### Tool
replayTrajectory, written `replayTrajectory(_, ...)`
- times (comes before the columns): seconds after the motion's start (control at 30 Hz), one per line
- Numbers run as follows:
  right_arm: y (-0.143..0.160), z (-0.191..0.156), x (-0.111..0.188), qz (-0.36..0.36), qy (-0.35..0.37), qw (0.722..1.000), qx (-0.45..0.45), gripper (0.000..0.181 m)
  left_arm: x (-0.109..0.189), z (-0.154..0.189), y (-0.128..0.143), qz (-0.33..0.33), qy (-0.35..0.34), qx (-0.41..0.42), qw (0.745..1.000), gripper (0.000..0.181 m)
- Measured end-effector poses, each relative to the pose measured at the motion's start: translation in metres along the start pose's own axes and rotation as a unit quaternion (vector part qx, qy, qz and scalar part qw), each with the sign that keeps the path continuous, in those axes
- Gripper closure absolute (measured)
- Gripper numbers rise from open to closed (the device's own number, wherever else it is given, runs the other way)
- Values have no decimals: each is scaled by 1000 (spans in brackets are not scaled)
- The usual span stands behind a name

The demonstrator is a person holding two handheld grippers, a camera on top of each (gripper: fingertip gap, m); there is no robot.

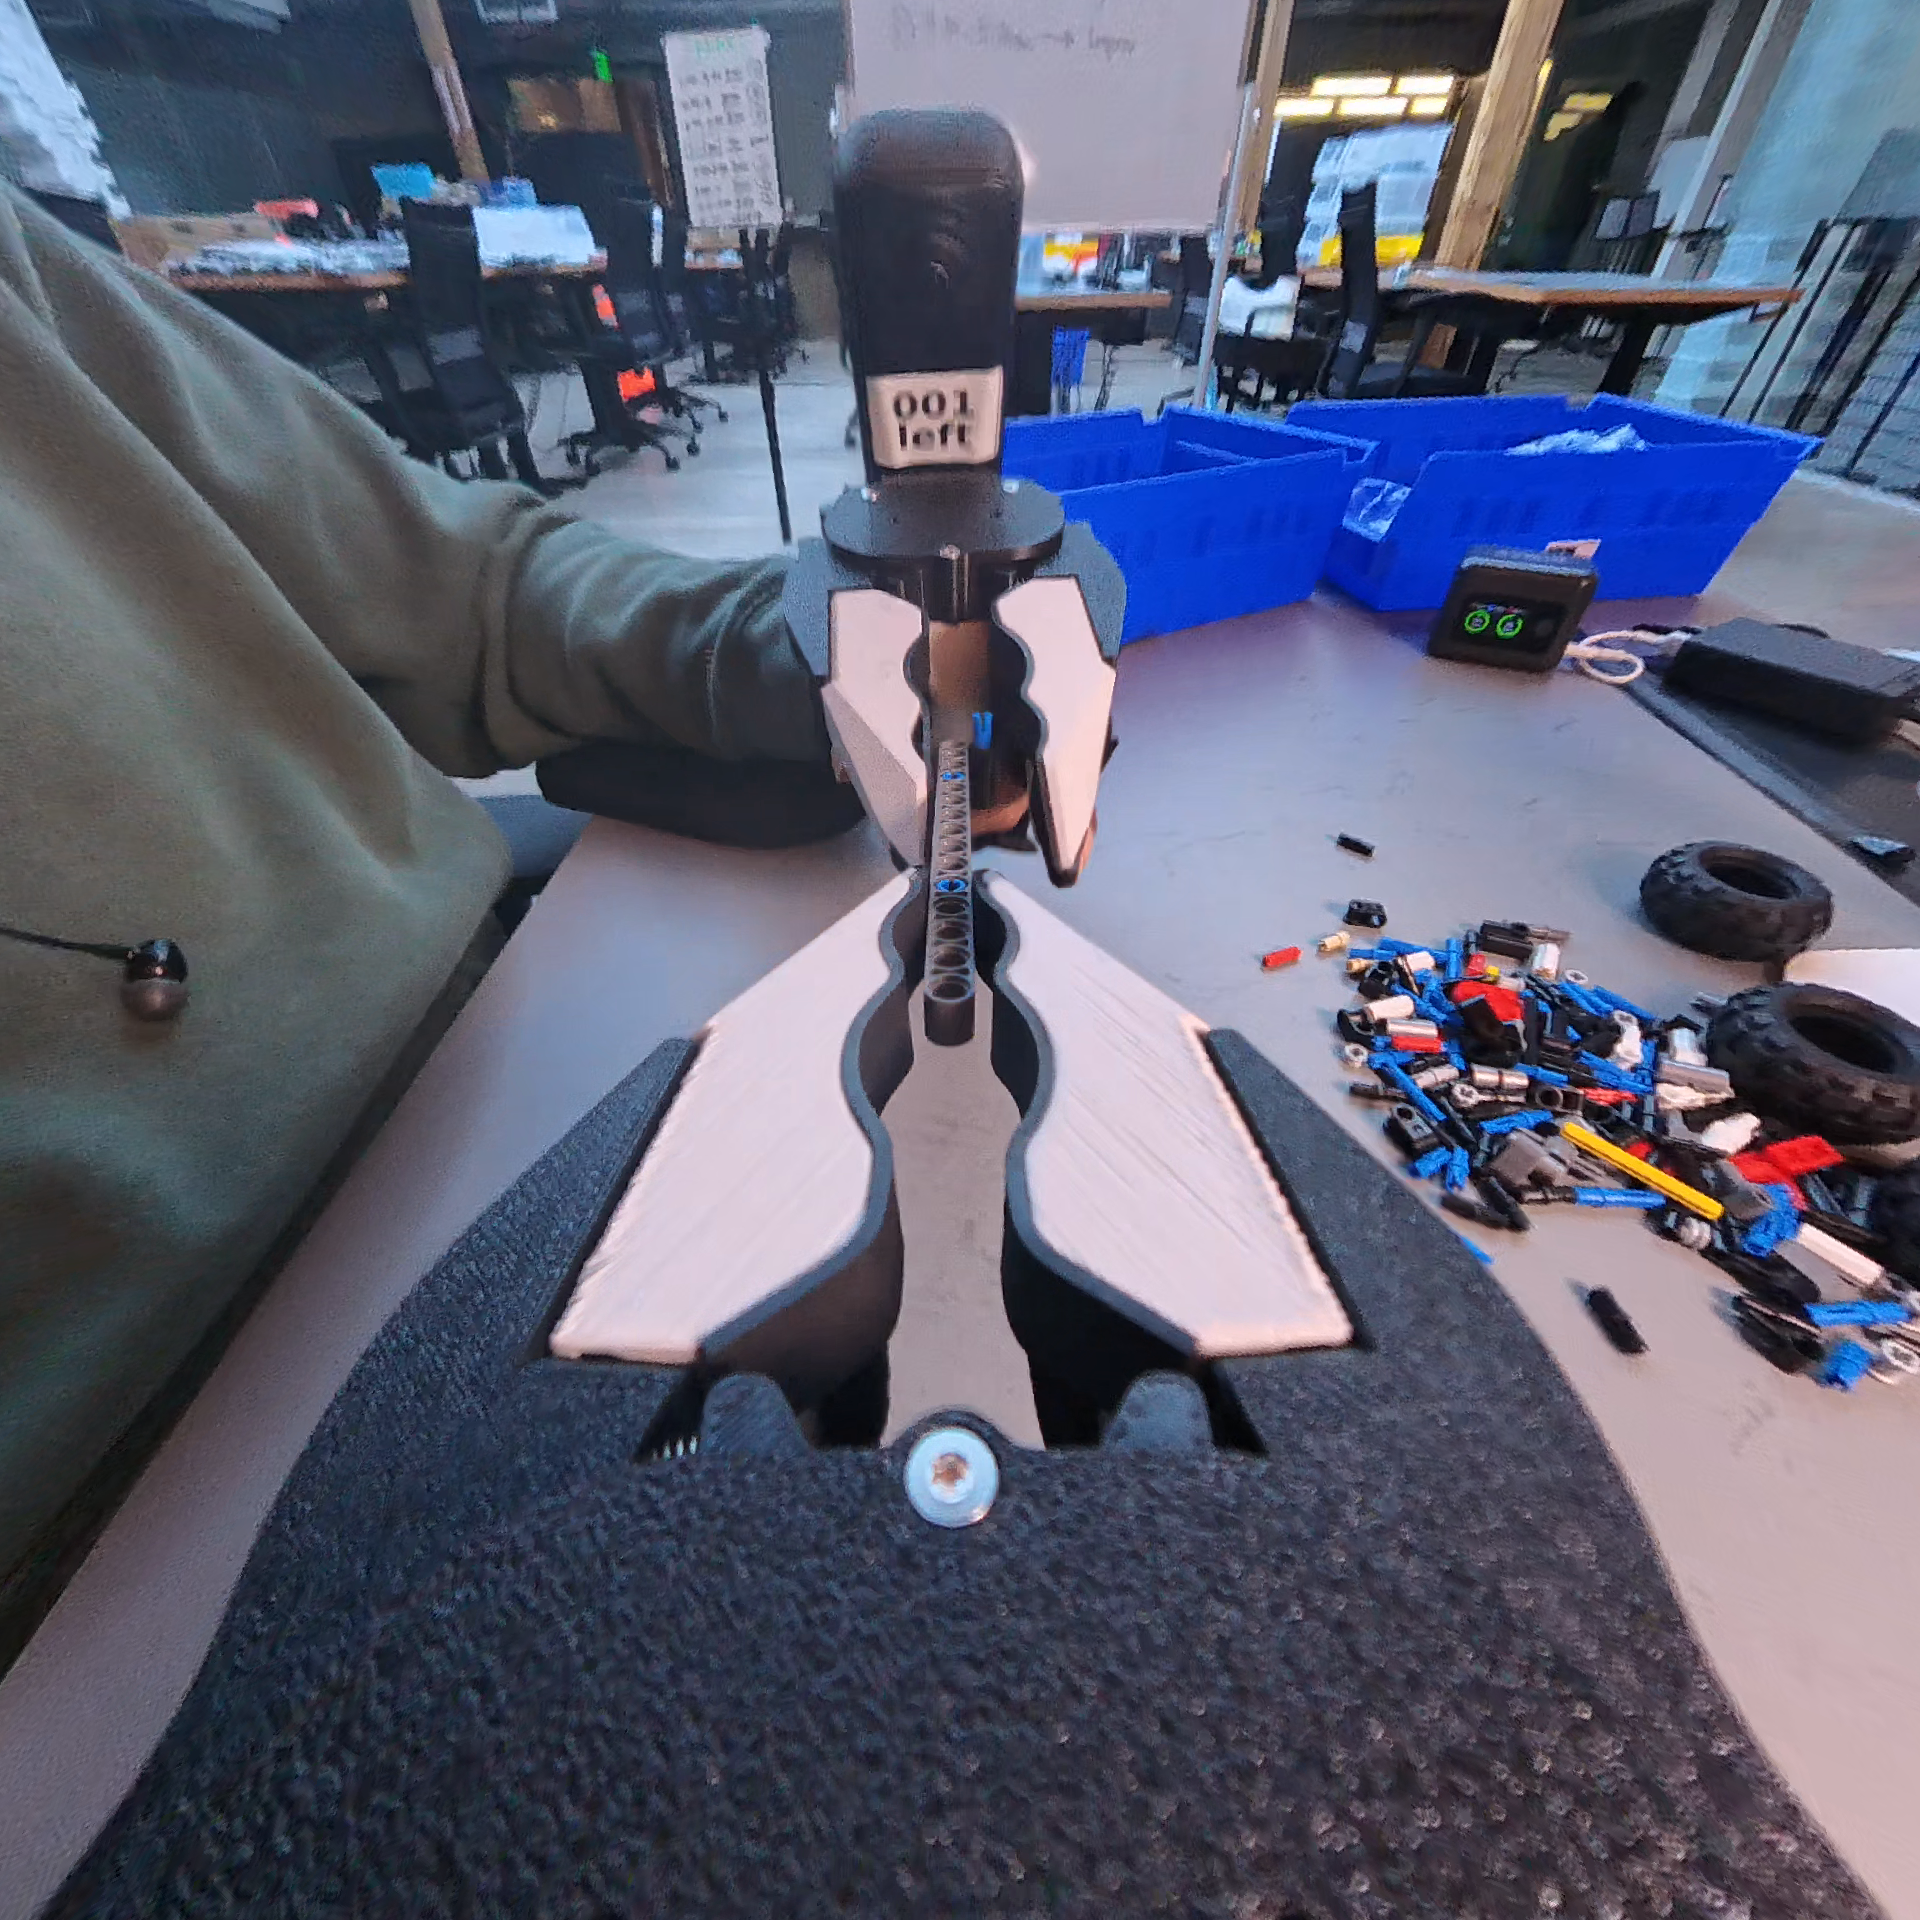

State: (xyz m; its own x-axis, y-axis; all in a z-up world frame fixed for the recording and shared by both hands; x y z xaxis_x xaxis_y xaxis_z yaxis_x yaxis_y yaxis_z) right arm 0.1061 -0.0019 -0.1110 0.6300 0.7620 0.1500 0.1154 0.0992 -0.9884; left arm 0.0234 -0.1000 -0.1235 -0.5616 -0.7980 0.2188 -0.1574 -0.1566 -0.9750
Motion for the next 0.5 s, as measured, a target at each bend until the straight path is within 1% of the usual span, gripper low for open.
replayTrajectory(0.07, 5, 2, 3, -45, 12, 999, 12, 175, 1, -1, 7, -49, -25, -47, 997, 155)
replayTrajectory(0.1, 12, 4, 4, -86, 28, 996, 27, 175, 3, -3, 9, -69, -39, -76, 994, 152)
replayTrajectory(0.13, 17, 6, 5, -121, 48, 990, 49, 175, 5, -4, 9, -82, -51, -98, 990, 149)
replayTrajectory(0.17, 20, 6, 5, -141, 60, 986, 63, 175, 7, -5, 9, -91, -58, -113, 988, 148)
replayTrajectory(0.23, 19, 3, -1, -155, 59, 984, 63, 175, 3, -2, 8, -103, -56, -126, 985, 149)
replayTrajectory(0.3, 16, -3, -11, -164, 56, 982, 79, 175, -7, 6, 12, -127, -42, -139, 981, 155)
replayTrajectory(0.37, 11, -9, -20, -139, 51, 986, 80, 175, -16, 12, 15, -151, -38, -158, 975, 174)
replayTrajectory(0.4, 7, -9, -19, -120, 52, 988, 78, 174, -18, 12, 13, -148, -45, -151, 976, 174)
replayTrajectory(0.43, 2, -7, -16, -85, 54, 992, 73, 174, -18, 10, 6, -127, -47, -131, 982, 175)
replayTrajectory(0.5, -16, -4, -8, 32, 45, 998, 22, 173, -14, 8, -13, -44, -32, -60, 997, 175)
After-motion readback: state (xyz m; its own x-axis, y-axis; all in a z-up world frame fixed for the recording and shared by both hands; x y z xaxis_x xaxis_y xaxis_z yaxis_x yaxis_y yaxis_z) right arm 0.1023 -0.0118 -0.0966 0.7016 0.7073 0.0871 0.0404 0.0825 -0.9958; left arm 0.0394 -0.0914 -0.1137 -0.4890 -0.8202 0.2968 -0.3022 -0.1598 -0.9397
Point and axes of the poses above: each gripper's, where its closed fingertips meet, x back along the fingers, y out of its underside, z = x × y across the jaws, the point moved 6 cm from there along x, back along the fingers, and after that the axes turned 1 degree about -x, right-handed, at the moved point
